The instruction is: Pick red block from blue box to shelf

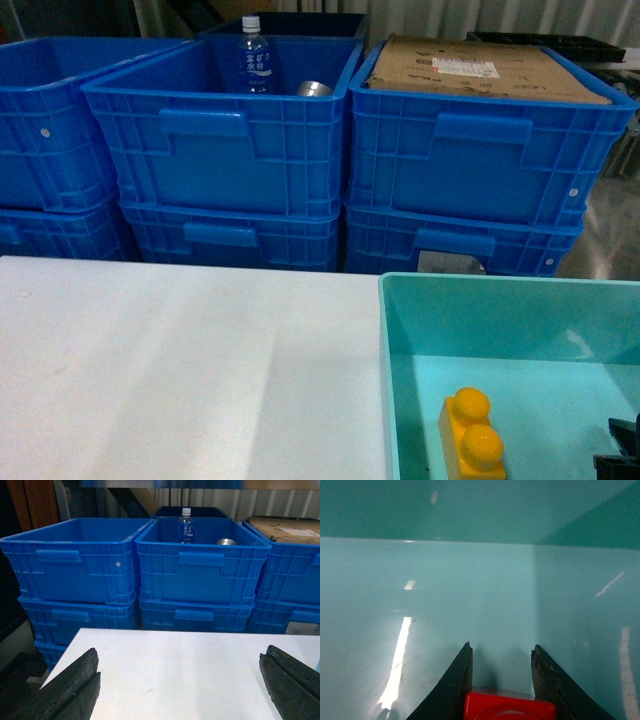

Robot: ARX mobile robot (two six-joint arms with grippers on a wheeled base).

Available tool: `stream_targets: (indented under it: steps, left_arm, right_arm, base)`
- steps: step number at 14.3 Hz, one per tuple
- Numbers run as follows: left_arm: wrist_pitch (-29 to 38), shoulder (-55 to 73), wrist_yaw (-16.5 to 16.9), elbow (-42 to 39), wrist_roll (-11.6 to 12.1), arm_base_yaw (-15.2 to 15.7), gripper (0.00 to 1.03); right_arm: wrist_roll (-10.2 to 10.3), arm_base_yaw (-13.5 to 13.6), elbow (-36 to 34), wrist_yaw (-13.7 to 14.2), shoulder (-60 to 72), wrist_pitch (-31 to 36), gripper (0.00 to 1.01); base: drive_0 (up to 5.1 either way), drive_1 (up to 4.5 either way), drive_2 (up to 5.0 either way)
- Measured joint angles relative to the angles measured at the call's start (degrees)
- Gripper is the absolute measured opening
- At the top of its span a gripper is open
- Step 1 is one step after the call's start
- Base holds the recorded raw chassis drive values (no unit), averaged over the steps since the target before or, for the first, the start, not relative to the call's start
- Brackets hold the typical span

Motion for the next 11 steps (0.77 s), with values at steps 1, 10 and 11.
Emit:
stream_targets:
  steps: [1,10,11]
  left_arm:
    - [0.00,0.00,0.00,0.00,0.00,0.00,0.98]
    - [0.00,0.00,0.02,0.00,0.00,0.00,0.98]
    - [0.00,0.00,0.02,0.00,0.00,0.00,0.98]
  right_arm:
    - [-0.50,0.22,-0.83,-1.29,-0.24,0.72,0.29]
    - [-5.64,-12.37,0.57,-19.21,-45.42,-33.33,0.29]
    - [-7.04,-16.55,0.59,-20.90,-50.90,-32.72,0.29]
  base:
    - [0.0,0.00,0.0]
    - [0.0,0.00,0.0]
    - [0.0,0.00,0.0]
